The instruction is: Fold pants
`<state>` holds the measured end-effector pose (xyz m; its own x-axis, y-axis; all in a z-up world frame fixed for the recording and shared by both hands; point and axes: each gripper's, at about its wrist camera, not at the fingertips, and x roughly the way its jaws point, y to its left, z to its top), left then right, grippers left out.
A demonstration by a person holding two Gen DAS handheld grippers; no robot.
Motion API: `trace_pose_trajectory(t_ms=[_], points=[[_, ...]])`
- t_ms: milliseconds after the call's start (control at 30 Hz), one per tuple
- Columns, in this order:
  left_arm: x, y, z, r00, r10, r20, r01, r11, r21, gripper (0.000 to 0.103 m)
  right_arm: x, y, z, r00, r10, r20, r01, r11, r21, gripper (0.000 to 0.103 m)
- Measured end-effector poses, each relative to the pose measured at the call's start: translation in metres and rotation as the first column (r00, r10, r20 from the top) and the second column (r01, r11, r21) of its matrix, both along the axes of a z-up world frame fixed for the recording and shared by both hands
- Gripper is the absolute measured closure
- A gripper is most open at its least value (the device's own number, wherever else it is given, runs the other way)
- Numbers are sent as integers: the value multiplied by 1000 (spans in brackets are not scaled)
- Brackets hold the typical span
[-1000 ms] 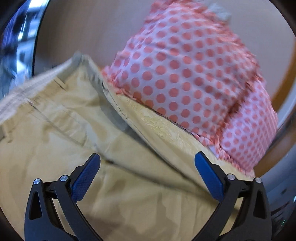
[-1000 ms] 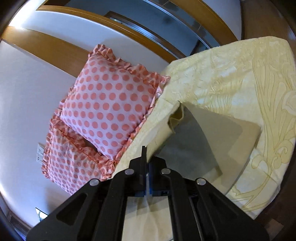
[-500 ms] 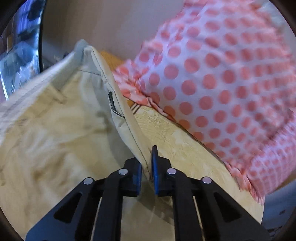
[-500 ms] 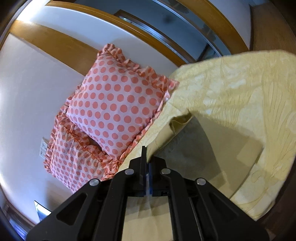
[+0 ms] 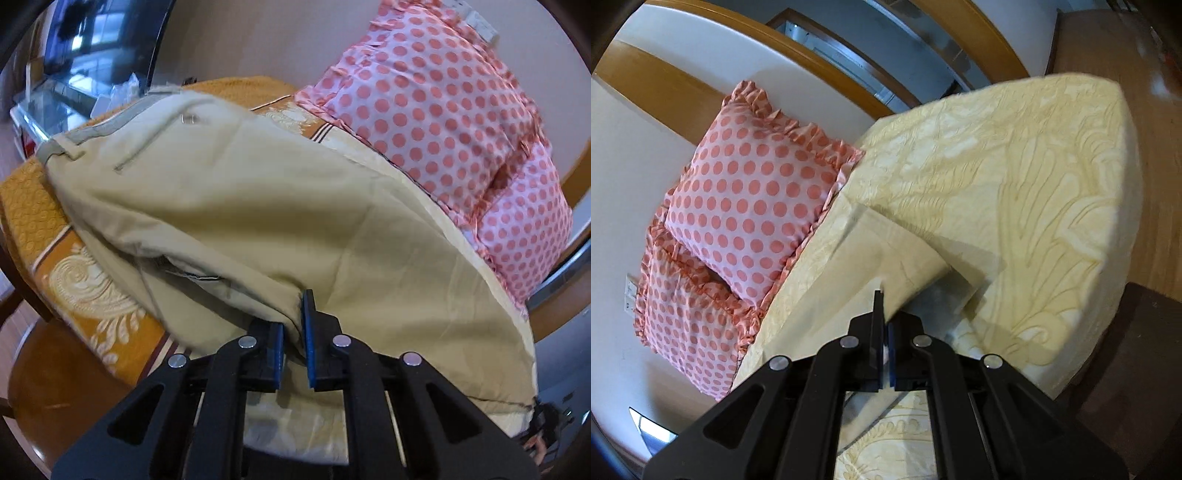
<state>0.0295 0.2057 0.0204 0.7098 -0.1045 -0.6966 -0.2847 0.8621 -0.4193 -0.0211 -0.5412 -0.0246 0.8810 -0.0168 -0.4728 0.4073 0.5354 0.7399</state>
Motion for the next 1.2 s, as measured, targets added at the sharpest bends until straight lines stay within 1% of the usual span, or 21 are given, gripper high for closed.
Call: trace_pose_trajectory(t_ms=[100, 267, 300, 333, 367, 400, 433, 500, 567, 633, 667, 733, 767, 800, 833, 867, 933, 1000, 1067, 1100, 1200], points=[[-10, -8, 3, 1000, -12, 10, 12, 1000, 26, 94, -6, -4, 4, 1000, -19, -12, 19, 1000, -19, 102], [-19, -11, -2, 999, -22, 44, 20, 999, 29, 93, -5, -2, -4, 994, -21, -106, 14, 998, -63, 101], [-22, -12, -1, 998, -24, 52, 22, 999, 33, 93, -7, -1, -4, 995, -20, -101, 14, 998, -65, 100], [-24, -12, 0, 998, -25, 61, 23, 999, 36, 92, -12, -1, -3, 995, -30, -95, 24, 998, -65, 94], [-29, -13, 2, 997, -26, 72, 23, 999, 46, 91, -22, -1, 1, 995, -59, -77, 53, 996, -77, 82], [-36, -13, 5, 996, -25, 88, 20, 998, 57, 88, -29, -1, 4, 994, -89, -65, 82, 992, -96, 74], [-43, -12, 8, 995, -23, 100, 18, 998, 54, 88, -35, -2, 7, 990, -124, -61, 116, 986, -122, 61], [-54, -9, 11, 992, -12, 127, 8, 999, 34, 87, -44, -7, 10, 984, -168, -67, 157, 976, -151, 60], [-64, -8, 18, 988, 23, 153, -29, 999, 40, 87, -43, -12, 5, 984, -160, -77, 150, 981, -123, 68], [-75, -8, 31, 975, 110, 193, -137, 982, 133, 85, -41, -10, 0, 986, -148, -74, 139, 984, -111, 70], [-79, -7, 36, 966, 125, 225, -162, 975, 150, 81, -39, -6, 0, 987, -143, -72, 133, 983, -130, 70], [-84, -3, 45, 947, 147, 286, -200, 966, 163, 62, -31, 4, 0, 992, -111, -60, 102, 985, -139, 70], [-81, -1, 50, 941, 145, 307, -205, 963, 173, 42, -26, 8, 0, 993, -103, -57, 94, 984, -153, 70], [-78, -1, 51, 937, 139, 321, -206, 960, 188, 34, -21, 13, 1, 993, -100, -61, 88, 980, -177, 70], [-72, -1, 52, 936, 125, 329, -203, 956, 213, 34, -13, 18, 2, 993, -96, -64, 80, 973, -218, 83], [-66, -1, 51, 939, 107, 325, -188, 955, 229, 33, -5, 21, 0, 996, -67, -64, 51, 972, -228, 97], [-49, -1, 44, 950, 85, 300, -162, 956, 244, 32, 5, 28, 2, 998, -45, -49, 32, 974, -224, 98], [-38, 2, 36, 960, 84, 269, -150, 961, 233, 32, 12, 45, 21, 1000, 3, 17, 2, 966, -258, 98], [-30, 8, 23, 970, 87, 227, -135, 969, 205, 32, 27, 85, 56, 985, 134, 105, -96, 945, -312, 98], [-27, 9, 19, 972, 90, 216, -133, 971, 196, 32, 32, 103, 68, 971, 197, 135, -144, 933, -330, 98], [-28, 9, 9, 973, 112, 201, -149, 972, 180, 32, 61, 197, 98, 857, 487, 170, -388, 826, -409, 98]])
